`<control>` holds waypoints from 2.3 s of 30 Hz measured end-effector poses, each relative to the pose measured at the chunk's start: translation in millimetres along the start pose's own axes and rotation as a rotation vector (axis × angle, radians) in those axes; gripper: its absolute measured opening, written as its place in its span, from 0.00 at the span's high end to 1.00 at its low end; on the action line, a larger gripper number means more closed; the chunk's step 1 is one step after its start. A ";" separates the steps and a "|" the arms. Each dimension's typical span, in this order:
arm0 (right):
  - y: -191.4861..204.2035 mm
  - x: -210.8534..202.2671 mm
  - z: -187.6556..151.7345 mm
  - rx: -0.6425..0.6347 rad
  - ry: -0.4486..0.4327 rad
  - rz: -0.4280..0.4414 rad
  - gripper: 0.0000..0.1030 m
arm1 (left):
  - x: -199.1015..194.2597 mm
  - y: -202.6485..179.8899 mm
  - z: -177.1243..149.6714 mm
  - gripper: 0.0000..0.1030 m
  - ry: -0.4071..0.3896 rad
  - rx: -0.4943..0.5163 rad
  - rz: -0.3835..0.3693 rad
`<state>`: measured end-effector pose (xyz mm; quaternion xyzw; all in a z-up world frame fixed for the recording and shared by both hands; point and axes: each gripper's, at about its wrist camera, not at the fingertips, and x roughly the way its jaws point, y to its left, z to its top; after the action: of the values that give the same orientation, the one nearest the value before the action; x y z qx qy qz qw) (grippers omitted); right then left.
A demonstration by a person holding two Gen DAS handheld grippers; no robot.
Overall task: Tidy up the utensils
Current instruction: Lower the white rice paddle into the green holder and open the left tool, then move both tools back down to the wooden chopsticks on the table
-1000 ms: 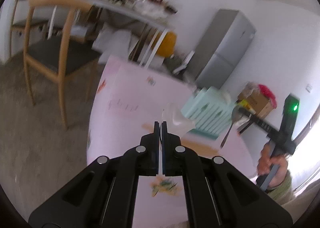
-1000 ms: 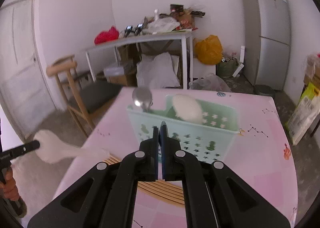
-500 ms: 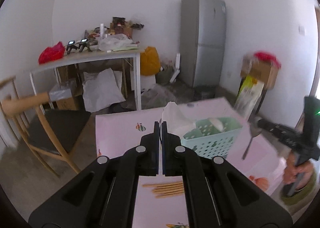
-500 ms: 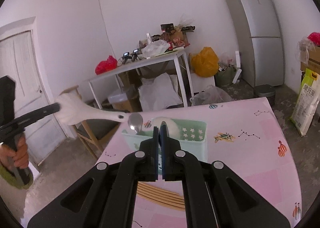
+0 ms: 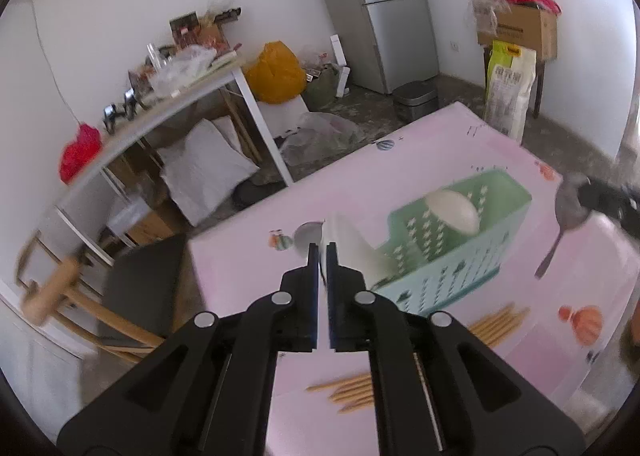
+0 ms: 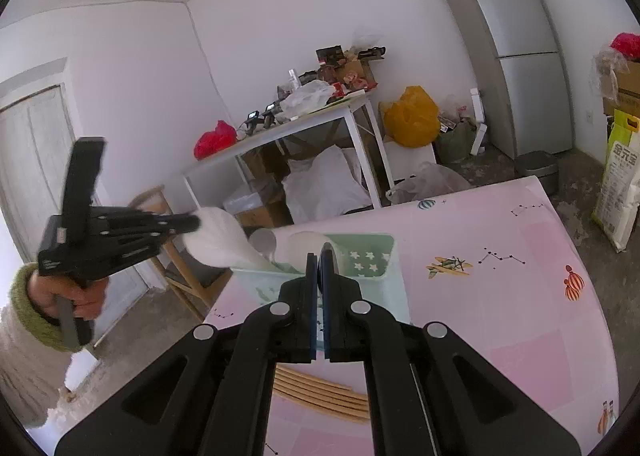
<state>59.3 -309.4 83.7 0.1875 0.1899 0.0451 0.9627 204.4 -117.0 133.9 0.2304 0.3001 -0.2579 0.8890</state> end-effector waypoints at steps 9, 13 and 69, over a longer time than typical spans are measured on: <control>-6.4 -1.4 2.5 0.020 -0.004 0.015 0.98 | -1.1 36.8 -11.5 0.59 -0.122 -0.334 -0.213; -6.0 -12.3 14.1 0.028 -0.030 0.045 0.98 | -12.2 47.8 -33.2 0.45 -0.154 -0.420 -0.228; -30.6 0.5 -11.7 0.130 0.084 0.029 0.74 | 20.0 37.4 -180.8 0.56 0.025 -0.571 -0.101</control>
<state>55.8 -333.5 61.9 0.2502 0.2299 0.0545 0.9389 165.5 7.1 1.3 -0.0413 0.3826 -0.2042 0.9001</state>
